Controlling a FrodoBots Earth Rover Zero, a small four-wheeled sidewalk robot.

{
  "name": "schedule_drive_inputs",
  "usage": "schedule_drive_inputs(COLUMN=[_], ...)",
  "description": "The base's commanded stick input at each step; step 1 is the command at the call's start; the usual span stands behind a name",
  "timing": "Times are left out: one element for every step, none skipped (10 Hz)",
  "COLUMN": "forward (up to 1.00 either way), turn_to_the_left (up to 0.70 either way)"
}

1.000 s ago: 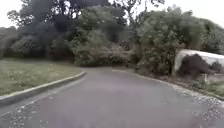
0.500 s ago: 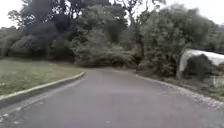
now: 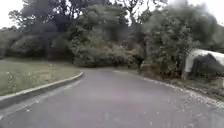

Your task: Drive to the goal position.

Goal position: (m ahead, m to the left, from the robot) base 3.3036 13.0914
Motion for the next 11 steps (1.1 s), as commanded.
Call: schedule_drive_inputs(forward=[0.70,0.70,0.70,0.70,0.70,0.70,0.70,0.70,0.70,0.70,0.70], turn_to_the_left=[0.00,0.00,0.00,0.00,0.00,0.00,0.00,0.00,0.00,0.00,0.00])
